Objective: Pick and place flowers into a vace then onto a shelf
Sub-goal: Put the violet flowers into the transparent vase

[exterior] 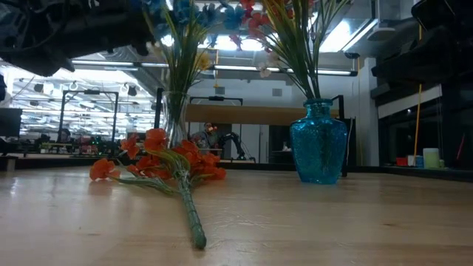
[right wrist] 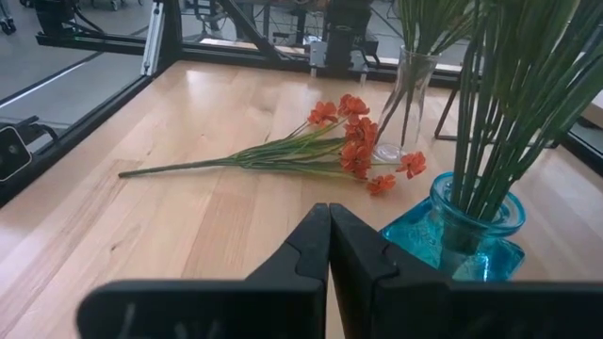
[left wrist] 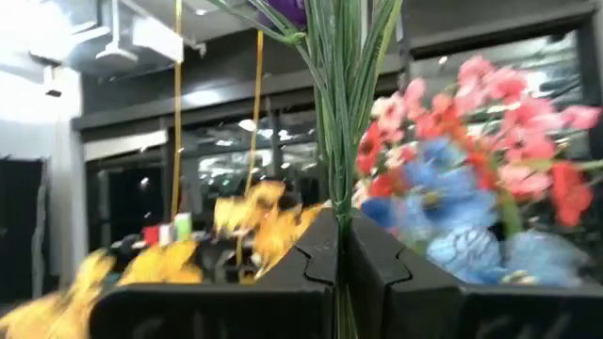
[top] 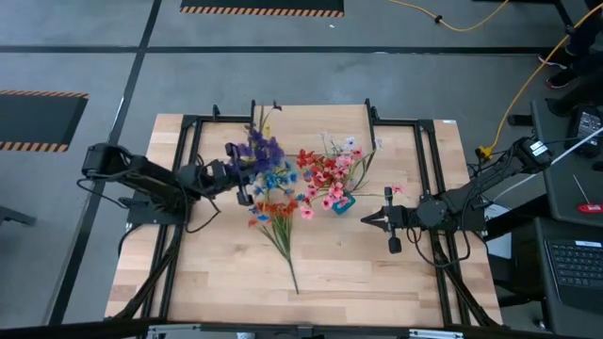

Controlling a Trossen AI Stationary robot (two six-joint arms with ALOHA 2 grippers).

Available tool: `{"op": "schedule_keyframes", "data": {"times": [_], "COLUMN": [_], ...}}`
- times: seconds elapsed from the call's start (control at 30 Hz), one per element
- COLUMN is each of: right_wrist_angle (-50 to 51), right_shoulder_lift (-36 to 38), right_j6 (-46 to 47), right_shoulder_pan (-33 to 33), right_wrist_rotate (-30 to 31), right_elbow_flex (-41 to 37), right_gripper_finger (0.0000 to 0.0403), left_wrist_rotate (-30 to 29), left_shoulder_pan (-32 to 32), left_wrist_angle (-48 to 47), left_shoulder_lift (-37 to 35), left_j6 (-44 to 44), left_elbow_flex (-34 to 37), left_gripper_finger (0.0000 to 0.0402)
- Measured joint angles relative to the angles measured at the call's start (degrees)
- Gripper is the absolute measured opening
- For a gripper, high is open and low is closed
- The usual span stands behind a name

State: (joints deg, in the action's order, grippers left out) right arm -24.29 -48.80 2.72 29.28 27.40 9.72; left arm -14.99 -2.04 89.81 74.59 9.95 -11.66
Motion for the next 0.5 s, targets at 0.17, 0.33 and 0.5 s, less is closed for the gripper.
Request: {"op": "schedule_keyframes", "data": {"times": [0.17, 0.33, 0.5], "right_wrist_angle": [0.0, 0.02, 0.02], "right_shoulder_lift": [0.0, 0.0, 0.0], "right_j6": [0.11, 0.24, 0.24], "right_shoulder_pan": [0.01, 0.0, 0.02], "right_wrist_rotate": [0.04, 0.16, 0.15], "right_elbow_flex": [0.0, 0.0, 0.0], "right_gripper_finger": [0.0014, 0.0014, 0.0014], "left_wrist_rotate": [1.14, 1.25, -2.36], "left_shoulder_pan": [0.11, 0.12, 0.11], "left_wrist_angle": [0.01, -0.39, -3.42], "left_shoulder_lift": [-2.53, -2.76, -2.71], "left_j6": [-0.91, -3.84, -7.34], "left_elbow_flex": [-0.35, -0.35, -0.35], "left_gripper_finger": [0.0004, 0.0004, 0.0004]}}
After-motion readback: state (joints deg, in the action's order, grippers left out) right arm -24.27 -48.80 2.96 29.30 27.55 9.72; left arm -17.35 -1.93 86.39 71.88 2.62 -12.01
